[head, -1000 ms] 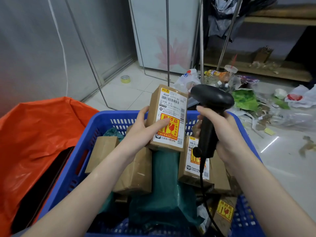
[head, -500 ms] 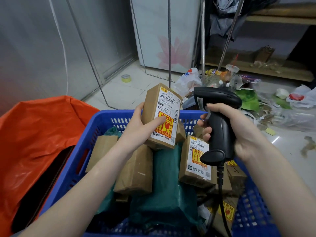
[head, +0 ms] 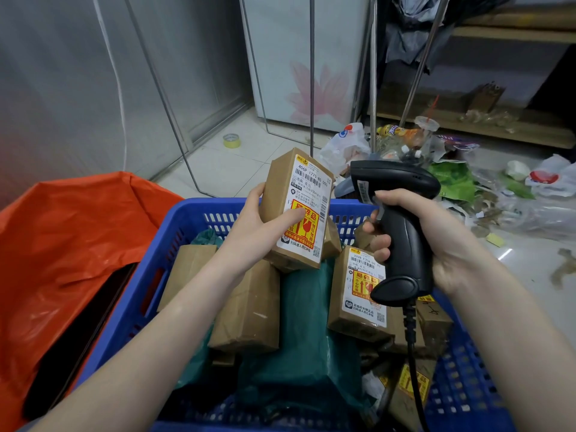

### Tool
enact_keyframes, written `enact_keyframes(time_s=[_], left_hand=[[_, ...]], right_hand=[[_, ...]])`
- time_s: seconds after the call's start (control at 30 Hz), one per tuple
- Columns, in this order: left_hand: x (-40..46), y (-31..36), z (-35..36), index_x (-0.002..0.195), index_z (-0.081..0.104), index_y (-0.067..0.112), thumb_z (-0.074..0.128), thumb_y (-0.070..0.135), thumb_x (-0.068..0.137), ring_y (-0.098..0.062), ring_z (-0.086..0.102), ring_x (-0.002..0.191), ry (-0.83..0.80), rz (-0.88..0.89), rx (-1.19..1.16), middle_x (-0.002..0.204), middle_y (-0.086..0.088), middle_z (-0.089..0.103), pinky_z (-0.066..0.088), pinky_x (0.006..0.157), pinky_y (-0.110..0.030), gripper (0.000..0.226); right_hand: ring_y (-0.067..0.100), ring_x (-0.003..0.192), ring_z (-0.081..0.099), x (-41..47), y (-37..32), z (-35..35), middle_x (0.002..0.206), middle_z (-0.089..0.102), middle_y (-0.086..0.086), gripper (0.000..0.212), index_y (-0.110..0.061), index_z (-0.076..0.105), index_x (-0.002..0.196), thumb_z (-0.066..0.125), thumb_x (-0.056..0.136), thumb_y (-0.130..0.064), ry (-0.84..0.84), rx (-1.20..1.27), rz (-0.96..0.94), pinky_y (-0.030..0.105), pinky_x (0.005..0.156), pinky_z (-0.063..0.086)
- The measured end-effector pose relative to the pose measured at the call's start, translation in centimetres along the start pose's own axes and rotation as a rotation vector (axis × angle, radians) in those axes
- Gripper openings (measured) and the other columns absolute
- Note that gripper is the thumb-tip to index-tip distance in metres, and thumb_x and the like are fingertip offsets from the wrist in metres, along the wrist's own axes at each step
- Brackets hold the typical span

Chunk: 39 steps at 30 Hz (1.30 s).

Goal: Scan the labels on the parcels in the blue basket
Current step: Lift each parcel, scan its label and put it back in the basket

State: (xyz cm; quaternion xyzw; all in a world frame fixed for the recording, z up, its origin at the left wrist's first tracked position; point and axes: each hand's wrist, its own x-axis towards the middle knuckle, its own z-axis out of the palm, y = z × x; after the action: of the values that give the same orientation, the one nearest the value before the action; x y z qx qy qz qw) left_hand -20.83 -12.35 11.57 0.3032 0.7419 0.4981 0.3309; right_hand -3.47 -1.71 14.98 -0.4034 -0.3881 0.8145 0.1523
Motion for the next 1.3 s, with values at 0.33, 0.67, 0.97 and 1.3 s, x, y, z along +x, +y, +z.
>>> enact_keyframes(time_s=[0.33,0.67,0.97,1.3], left_hand=[[0.1,-0.2,0.1,0.143,0.024,0.033,0.067,0.035,0.082,-0.010,0.068,0.086,0.012,0.007,0.041,0.122,0.002,0.061,0.056,0.064,-0.019,0.075],[0.2,-0.2,0.1,0.142,0.024,0.033,0.067,0.036,0.081,-0.012,0.068,0.089,0.021,0.005,0.063,0.123,0.001,0.062,0.057,0.071,-0.025,0.075],[0.2,-0.3,0.1,0.143,0.023,0.033,0.067,0.036,0.081,-0.009,0.067,0.088,0.011,0.006,0.071,0.123,0.001,0.061,0.055,0.066,-0.020,0.076],[0.6,-1.4,-0.6,0.144,0.028,0.034,0.066,0.053,0.073,-0.020,0.065,0.104,0.013,-0.080,-0.023,0.125,-0.005,0.060,0.052,0.093,-0.040,0.083]], right_hand=[[0.012,0.041,0.046,0.0,0.1,0.0,0.061,0.053,0.005,0.028,-0.007,0.052,0.070,0.063,0.083,-0.030,0.000,-0.032,0.000,0.022,0.035,0.042],[0.012,0.043,0.045,0.2,0.2,-0.1,0.062,0.049,0.004,0.027,-0.006,0.051,0.075,0.063,0.083,-0.029,-0.035,-0.051,0.006,0.022,0.034,0.041],[0.012,0.041,0.046,0.5,0.3,-0.2,0.057,0.049,0.002,0.030,-0.006,0.052,0.075,0.064,0.082,-0.032,-0.026,-0.077,0.005,0.022,0.034,0.041],[0.017,0.060,0.064,1.6,1.7,-0.4,0.081,0.063,0.009,0.023,-0.006,0.062,0.076,0.062,0.087,-0.026,-0.022,-0.040,-0.130,0.032,0.056,0.060]])
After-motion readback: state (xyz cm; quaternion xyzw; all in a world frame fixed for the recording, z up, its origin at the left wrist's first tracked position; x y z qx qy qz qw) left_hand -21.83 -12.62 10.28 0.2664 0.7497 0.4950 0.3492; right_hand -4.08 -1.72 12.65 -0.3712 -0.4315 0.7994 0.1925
